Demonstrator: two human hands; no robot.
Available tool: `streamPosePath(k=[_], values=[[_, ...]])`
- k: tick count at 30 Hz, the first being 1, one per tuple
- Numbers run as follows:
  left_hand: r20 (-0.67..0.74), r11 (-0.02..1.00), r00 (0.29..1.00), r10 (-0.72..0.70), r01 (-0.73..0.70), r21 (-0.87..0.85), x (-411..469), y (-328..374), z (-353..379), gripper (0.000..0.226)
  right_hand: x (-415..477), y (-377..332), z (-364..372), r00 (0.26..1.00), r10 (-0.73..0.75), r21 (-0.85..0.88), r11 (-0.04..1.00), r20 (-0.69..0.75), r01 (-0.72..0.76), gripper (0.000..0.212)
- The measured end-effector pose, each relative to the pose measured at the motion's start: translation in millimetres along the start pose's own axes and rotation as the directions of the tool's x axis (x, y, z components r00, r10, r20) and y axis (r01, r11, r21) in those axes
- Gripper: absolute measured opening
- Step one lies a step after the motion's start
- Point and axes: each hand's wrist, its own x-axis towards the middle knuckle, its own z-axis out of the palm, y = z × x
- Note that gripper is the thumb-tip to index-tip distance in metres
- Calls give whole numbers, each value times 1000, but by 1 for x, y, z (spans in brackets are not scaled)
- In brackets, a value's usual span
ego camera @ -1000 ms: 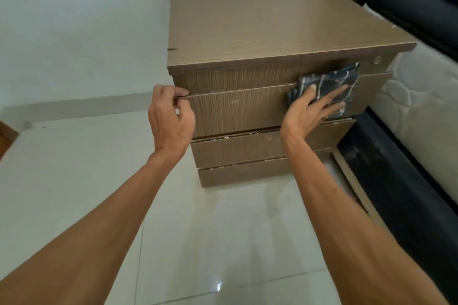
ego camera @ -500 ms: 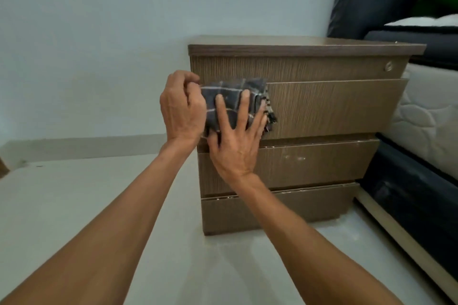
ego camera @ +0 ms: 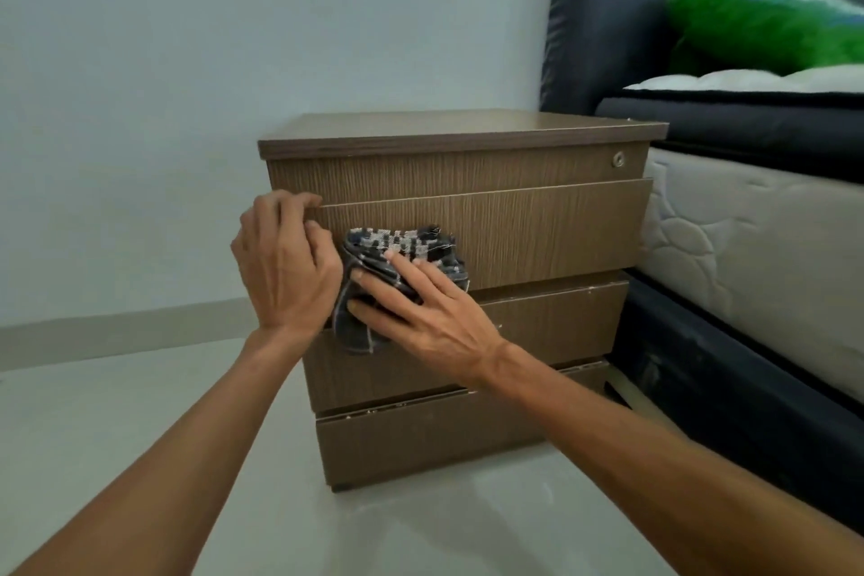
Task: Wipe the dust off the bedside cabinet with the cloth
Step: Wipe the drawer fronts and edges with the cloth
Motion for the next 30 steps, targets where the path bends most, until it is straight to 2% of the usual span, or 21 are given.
streamPosePath(k=[4,7,10,12,14,15,18,20,22,23,26,27,28,30], values=[[76,981,993,95,-107,164,-7,3,-1,43,14,7,6,994,67,29,997,84,-70,68],[113,966,985,132,-154,206,-6,-1,-4,44,1,27,9,989,95,16,995,111,-97,73],[116,967,984,137,-158,202,-6,-1,-2,44,-25,52,13,960,279,42,959,37,-281,67],[113,972,987,111,-131,196,-6,2,1,44,-43,68,13,901,432,24,901,46,-433,71],[104,976,991,90,-108,188,-6,5,3,44,-57,83,11,800,596,39,800,67,-599,74],[99,977,991,85,-102,186,-6,6,3,44,-62,91,9,721,689,70,717,76,-693,74],[96,982,992,84,-99,160,-7,6,3,45,-71,111,-1,405,909,209,379,95,-901,71],[106,986,991,87,-101,130,-6,6,3,44,-76,121,-8,259,960,319,214,105,-923,68],[116,993,990,83,-93,79,-6,5,1,42,-79,128,-14,180,979,397,130,92,-908,65],[117,996,990,75,-81,45,-7,5,0,42,-80,131,-18,117,990,443,68,84,-894,63],[102,996,994,-34,42,-75,-6,2,-7,44,-78,133,-23,-177,977,559,-213,118,-801,60],[100,989,991,-90,101,-113,-6,0,-10,44,-75,128,-23,-216,967,555,-253,132,-793,60],[104,977,985,-141,156,-148,-6,-1,-13,45,-71,120,-21,-201,970,533,-243,137,-810,60],[120,944,966,-229,251,-213,-6,-1,-19,45,-57,98,-13,-92,986,494,-150,141,-856,61]])
